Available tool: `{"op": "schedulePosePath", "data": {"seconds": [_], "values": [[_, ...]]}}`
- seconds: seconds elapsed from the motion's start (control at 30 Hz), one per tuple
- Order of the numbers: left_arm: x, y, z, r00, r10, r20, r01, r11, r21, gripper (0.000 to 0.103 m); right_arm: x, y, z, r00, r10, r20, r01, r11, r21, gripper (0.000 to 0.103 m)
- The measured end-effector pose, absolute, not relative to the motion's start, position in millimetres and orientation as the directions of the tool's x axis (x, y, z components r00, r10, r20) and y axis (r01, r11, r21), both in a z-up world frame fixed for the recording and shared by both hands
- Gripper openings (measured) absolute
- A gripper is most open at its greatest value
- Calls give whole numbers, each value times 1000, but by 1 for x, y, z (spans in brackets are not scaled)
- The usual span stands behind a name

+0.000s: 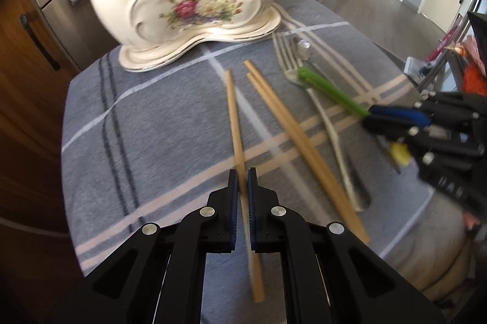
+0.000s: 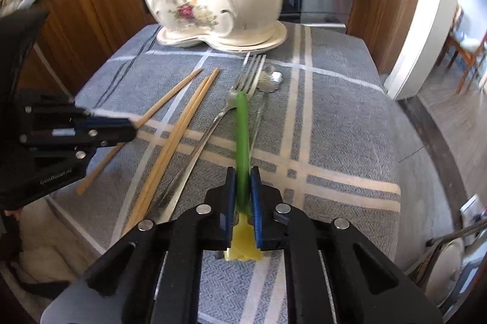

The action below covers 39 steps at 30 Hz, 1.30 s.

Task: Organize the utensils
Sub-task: 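Lift chopstick with left tool while right tool lifts the spatula toward the holder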

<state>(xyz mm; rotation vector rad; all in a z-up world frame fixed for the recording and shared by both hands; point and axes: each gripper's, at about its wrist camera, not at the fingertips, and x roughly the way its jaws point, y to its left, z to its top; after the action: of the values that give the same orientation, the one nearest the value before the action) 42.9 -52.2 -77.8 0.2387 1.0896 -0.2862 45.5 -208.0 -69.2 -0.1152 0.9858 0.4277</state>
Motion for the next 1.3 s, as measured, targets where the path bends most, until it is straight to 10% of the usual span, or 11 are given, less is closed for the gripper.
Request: {"op": "schedulePosePath", "data": {"seconds": [0.5,0.73,1.3], "values": [[62,-52,-79,476,-121,-871,338,939,54,22,68,-179,-68,486,218,-846,-432,902,-16,25],[75,-48,-78,494,-130,-860,343,938,56,7,79,-178,-74,483,222,-847,-439,899,-14,10],[24,-10,-34,650,-315,-692,386,921,-58,6,44,-217,-35,648,382,-659,-402,907,130,10]]}}
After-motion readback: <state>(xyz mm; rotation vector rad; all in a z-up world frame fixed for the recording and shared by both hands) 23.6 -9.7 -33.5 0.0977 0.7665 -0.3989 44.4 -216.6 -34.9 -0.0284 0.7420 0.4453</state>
